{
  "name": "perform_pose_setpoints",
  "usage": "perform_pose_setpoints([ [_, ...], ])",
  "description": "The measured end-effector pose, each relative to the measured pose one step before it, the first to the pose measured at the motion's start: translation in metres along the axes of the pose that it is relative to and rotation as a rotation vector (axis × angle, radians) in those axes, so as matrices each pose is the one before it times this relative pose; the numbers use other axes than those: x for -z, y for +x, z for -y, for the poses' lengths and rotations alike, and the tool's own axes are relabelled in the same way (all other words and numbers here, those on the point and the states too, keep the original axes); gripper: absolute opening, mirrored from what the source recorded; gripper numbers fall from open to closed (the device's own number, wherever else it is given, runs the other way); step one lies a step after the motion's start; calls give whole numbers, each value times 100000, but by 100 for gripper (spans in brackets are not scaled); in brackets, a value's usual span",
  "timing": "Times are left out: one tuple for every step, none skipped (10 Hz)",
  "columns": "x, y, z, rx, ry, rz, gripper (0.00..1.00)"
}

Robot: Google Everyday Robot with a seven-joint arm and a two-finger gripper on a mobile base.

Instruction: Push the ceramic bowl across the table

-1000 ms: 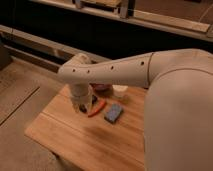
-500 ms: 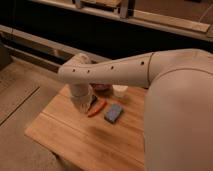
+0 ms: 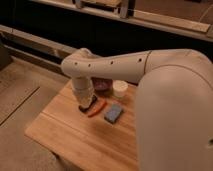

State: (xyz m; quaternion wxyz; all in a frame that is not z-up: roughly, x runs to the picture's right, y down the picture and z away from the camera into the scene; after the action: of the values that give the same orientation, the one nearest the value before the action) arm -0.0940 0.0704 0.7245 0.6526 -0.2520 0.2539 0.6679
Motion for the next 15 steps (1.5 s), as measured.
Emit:
perform_pose_setpoints([
  [175,-390,440,-1326,-21,176,0],
  [54,-536,819,-1801,-53,349,0],
  [-224,-464,693,-1113,-261,309,0],
  [-344,-355,666,-925,244,-113,0],
  [-546,-574,903,-1150,517,-25,0],
  [-342,-394,444,-583,252,-94,0],
  [-508,-594,436,-709,37,-173,0],
  [-671,-786,677,-1179,-37,-461,0],
  [-497,-608,405,-765,-337,-611,0],
  [-754,-657,422,-517,-11,-1065,0],
  [-683,-581,341,-476,-225,-902,0],
  [-861,-1104,649,-1001,-749,-863,0],
  [-392,-830,382,-407,-547,-159,0],
  [-300,-1010,454,-102,-286,111,0],
  [86,-1664,501,1224,360,1201,0],
])
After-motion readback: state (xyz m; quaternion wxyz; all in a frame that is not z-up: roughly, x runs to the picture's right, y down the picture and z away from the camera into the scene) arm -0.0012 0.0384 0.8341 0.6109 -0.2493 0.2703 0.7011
